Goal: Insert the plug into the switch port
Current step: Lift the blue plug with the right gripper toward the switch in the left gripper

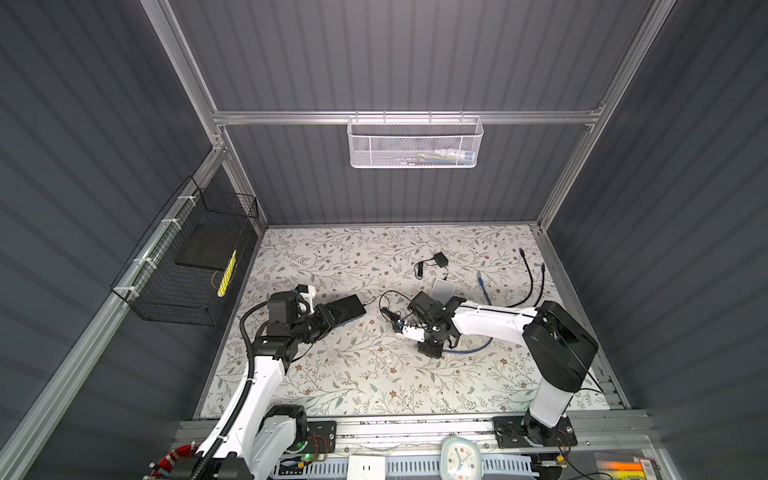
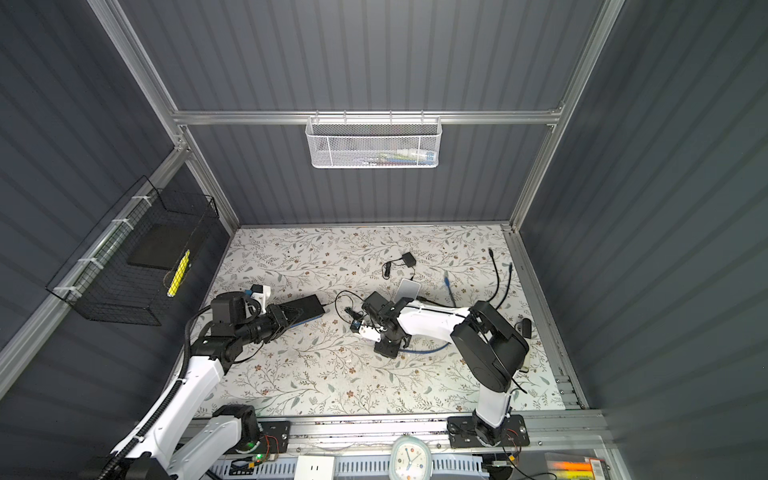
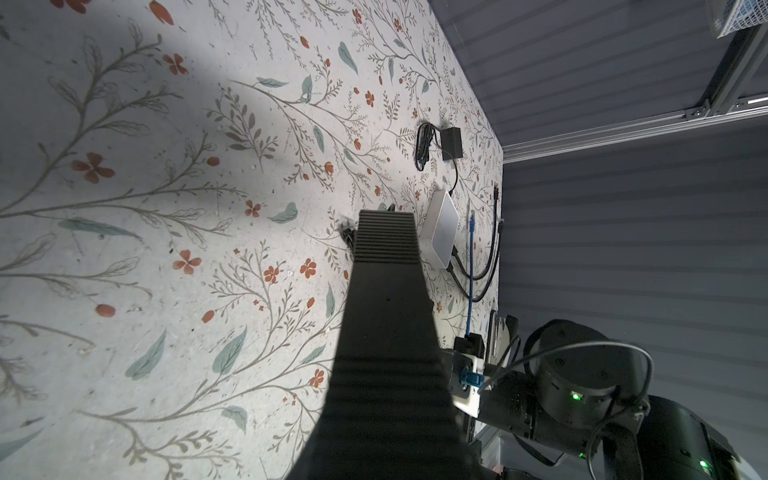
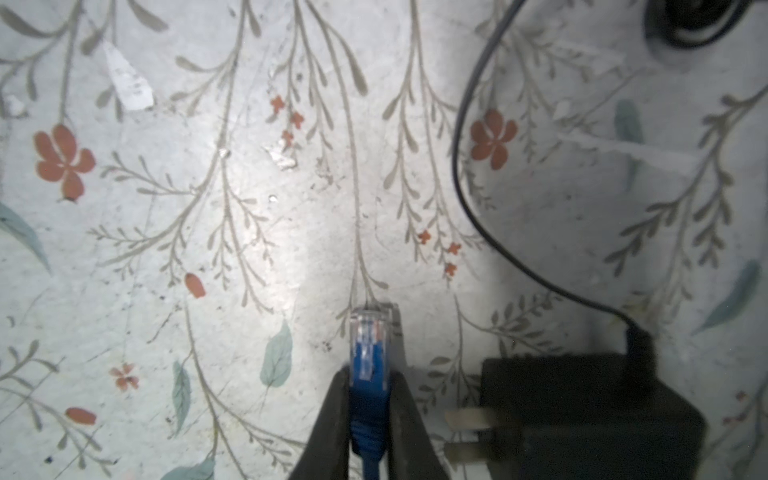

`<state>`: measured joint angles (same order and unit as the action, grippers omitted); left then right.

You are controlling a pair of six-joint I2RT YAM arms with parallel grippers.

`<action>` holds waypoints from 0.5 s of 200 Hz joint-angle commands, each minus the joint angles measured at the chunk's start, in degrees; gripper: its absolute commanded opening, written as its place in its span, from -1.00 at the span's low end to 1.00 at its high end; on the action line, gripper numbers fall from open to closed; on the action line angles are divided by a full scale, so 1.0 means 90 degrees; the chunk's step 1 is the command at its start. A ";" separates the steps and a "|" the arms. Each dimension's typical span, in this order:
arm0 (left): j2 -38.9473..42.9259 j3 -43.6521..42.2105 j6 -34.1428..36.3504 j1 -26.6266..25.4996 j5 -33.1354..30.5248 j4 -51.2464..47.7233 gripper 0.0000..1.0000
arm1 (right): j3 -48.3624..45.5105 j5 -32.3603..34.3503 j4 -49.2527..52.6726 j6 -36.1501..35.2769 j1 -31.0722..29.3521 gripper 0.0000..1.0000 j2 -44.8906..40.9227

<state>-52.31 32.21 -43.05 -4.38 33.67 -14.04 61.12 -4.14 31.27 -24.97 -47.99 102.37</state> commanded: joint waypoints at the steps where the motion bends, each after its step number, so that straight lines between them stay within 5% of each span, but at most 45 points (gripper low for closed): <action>1: 0.0217 0.0126 0.0089 0.0047 0.0131 0.0300 -1.00 | -0.0036 -0.0090 -0.0188 0.0078 0.0029 -0.77 -0.0186; 100: 0.0803 -0.0119 -0.0665 0.0047 -0.0271 0.1015 -1.00 | 0.0966 -0.0543 -0.0691 0.1076 -0.0012 -0.93 -0.1038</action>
<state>-46.35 31.55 -46.48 -4.38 32.86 -9.08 67.81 -9.13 27.53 -20.29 -48.01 92.90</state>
